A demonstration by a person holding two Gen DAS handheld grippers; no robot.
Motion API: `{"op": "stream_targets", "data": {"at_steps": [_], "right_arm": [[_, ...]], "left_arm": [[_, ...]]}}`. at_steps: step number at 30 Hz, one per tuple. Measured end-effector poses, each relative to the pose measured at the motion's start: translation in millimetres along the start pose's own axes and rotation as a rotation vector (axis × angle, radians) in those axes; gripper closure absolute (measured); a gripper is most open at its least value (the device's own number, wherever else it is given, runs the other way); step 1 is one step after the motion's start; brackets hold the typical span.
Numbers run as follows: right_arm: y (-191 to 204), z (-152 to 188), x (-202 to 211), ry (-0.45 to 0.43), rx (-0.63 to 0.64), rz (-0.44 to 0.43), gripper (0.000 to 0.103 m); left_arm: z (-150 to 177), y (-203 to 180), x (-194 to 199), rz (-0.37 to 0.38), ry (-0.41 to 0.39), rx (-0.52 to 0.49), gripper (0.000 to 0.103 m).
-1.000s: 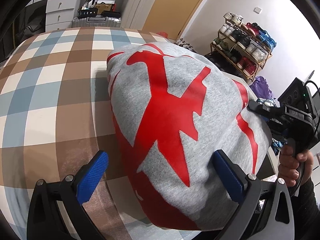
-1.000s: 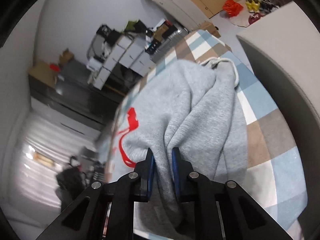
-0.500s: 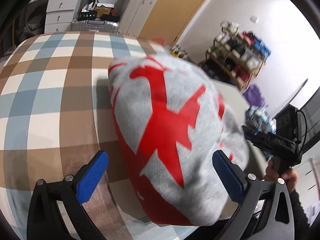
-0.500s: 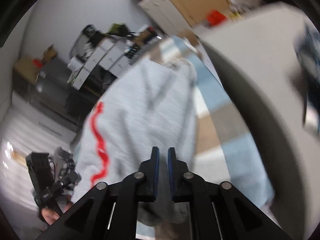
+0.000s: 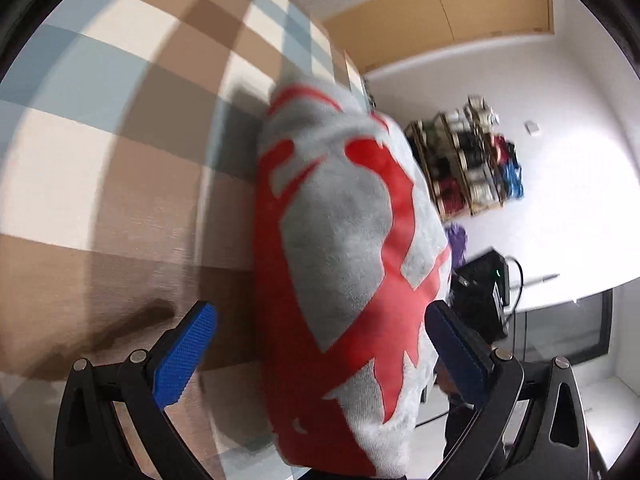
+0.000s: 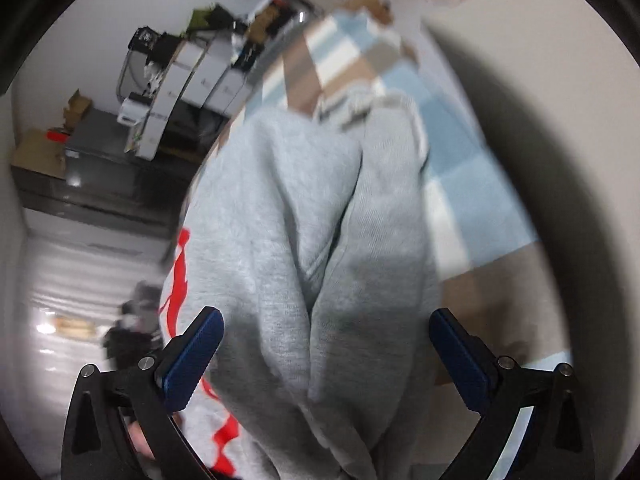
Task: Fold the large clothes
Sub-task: 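Lift the hoodie bundle off the bed with both grippers and carry it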
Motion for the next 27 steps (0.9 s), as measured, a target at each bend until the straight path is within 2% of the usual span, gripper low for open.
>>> {"op": "stream_targets", "data": {"at_steps": [2,5,9,13,15,18,20,22,27], "right_arm": [[-5,-2,-11,0.068,0.022,0.013,0.000],[-2,0,-13,0.085,0.069,0.023,0.000],[0,-1,-25,0.069,0.052,-0.097,0.000],[13,-1,-33,0.077,0.135,-0.107,0.000],[18,1,-35,0.086,0.157,-0.141,0.000],[12,-1,-33,0.038,0.143,-0.188,0.005],[9,1,-26,-0.009,0.148,-0.228,0.014],[11,6,-21,-0.043,0.167,-0.247,0.019],[31,12,-20,-0.047,0.233,-0.289,0.020]], "left_arm": [[0,0,-13,-0.007,0.027,0.008,0.001],[-2,-1,-27,0.040,0.092,0.046,0.001],[-1,-6,-41,0.087,0.144,0.067,0.001],[-3,-10,-43,0.133,0.149,0.078,0.001],[-2,-14,-37,0.152,0.159,0.065,0.002],[1,-22,-32,0.165,0.166,0.031,0.002],[3,-27,-29,0.178,0.169,0.025,0.002],[2,-29,-25,0.186,0.171,0.020,0.002],[8,-42,-15,0.168,0.154,-0.006,0.001]]}}
Point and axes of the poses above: each gripper's, at about its wrist camera, not at the fingertips, and x roughly against the way its jaws point, y to its left, z to its underside, the point moved 2 cm from there along -x, roughly the way its jaws point, and after that the axes turned 15 degrees about x, right-handed, at the moved point
